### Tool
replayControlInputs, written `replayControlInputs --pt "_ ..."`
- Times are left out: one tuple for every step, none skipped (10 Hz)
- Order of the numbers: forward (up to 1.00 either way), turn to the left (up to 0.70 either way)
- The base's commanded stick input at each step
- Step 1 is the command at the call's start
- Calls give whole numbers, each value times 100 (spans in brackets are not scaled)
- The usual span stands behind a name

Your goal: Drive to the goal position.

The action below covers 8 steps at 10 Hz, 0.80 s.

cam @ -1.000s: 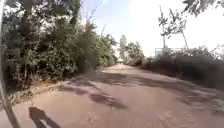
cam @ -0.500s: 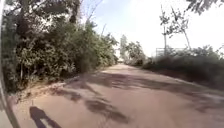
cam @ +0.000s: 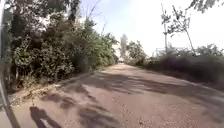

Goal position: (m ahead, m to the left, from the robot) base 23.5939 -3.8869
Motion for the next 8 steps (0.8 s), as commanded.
replayControlInputs --pt "70 0" --pt "70 0" --pt "70 0" --pt "70 0" --pt "70 0" --pt "70 0" --pt "70 0" --pt "70 0"
